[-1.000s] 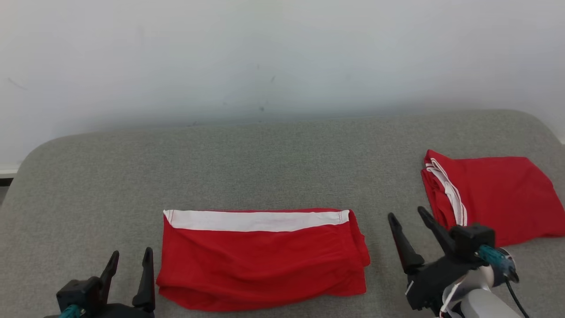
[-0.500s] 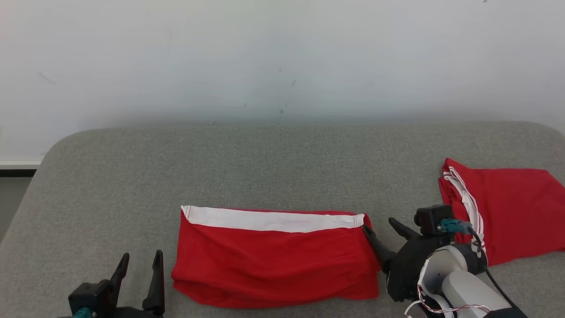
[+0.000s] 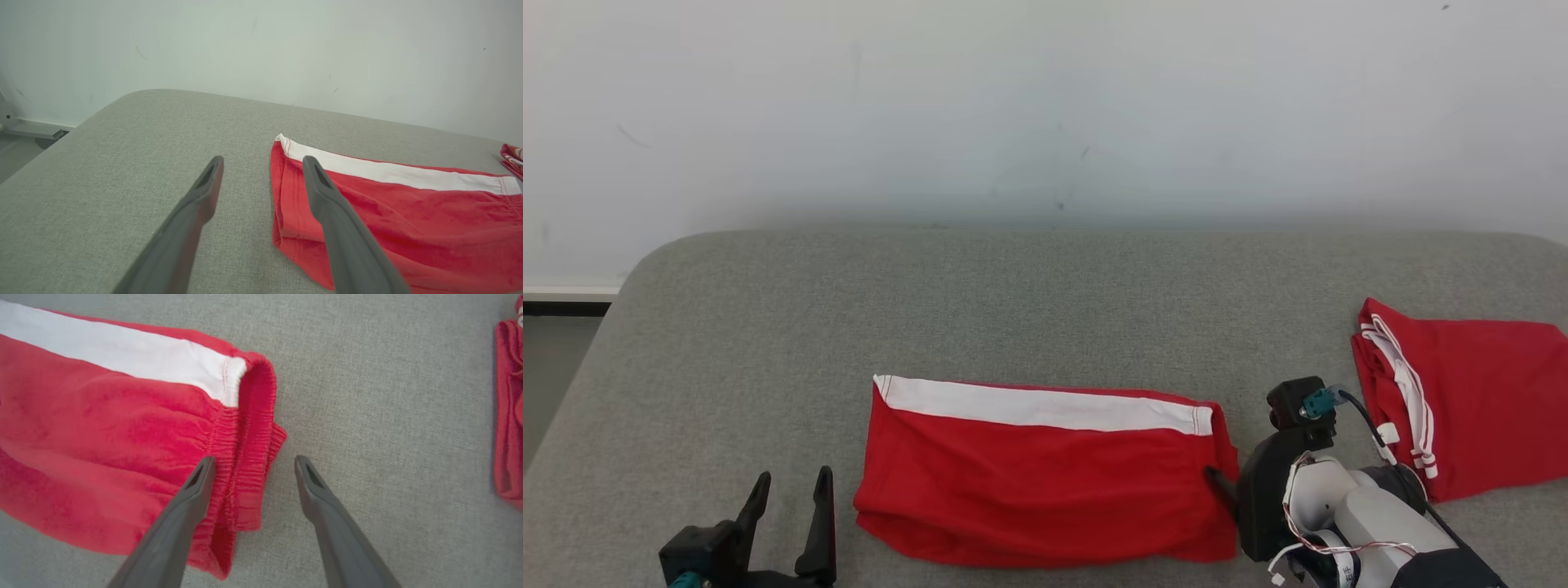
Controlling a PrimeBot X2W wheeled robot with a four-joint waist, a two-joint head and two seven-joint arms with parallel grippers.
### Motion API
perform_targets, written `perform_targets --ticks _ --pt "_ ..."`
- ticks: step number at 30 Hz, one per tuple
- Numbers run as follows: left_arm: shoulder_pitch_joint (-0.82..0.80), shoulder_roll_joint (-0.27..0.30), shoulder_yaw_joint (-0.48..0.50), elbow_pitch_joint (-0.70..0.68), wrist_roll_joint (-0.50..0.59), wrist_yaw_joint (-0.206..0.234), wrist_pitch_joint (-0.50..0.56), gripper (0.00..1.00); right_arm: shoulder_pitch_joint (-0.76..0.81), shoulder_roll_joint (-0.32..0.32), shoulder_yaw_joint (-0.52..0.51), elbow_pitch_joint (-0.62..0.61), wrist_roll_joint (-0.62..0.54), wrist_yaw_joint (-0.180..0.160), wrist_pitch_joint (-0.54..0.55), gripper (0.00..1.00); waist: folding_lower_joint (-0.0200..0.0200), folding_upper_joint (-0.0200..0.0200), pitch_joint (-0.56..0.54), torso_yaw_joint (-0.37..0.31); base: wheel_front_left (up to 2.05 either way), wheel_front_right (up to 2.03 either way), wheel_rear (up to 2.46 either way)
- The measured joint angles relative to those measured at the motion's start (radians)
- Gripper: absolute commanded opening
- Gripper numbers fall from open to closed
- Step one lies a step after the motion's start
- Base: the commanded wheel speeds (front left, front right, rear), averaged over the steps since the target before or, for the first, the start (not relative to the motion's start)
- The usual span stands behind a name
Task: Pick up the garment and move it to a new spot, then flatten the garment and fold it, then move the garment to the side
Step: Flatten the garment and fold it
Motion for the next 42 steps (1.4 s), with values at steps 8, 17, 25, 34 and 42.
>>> perform_targets --ticks 8,17,25,34,42 --pt "0.0 -0.011 0.005 -0.001 0.003 0.0 0.0 1.0 -0.001 0.011 0.014 0.036 0.017 -0.016 0.12 1.0 0.0 0.0 0.008 0.012 0.0 0.0 0.0" --pt "-0.002 -0.026 0.004 -0.001 0.007 0.0 0.0 1.0 -0.022 0.012 0.025 0.043 0.024 -0.009 0.185 0.0 -0.0001 0.0 0.033 0.028 0.0 0.0 0.0" --pt "-0.002 -0.026 0.018 0.006 0.007 0.0 0.0 1.0 -0.043 -0.003 0.011 0.049 0.036 0.004 0.193 0.0 0.0 0.0 0.035 0.03 0.0 0.0 0.0" --pt "0.0 -0.026 0.027 0.007 0.009 0.0 0.0 1.0 -0.066 -0.123 -0.024 0.062 0.031 0.007 0.193 0.0 0.0 0.0 0.027 0.011 0.0 0.0 0.0" --pt "0.0 -0.026 0.027 0.008 0.009 -0.001 0.0 1.0 -0.065 -0.102 -0.075 -0.008 0.118 0.066 0.187 0.0 0.0 0.0 0.028 0.0 0.0 0.0 0.0"
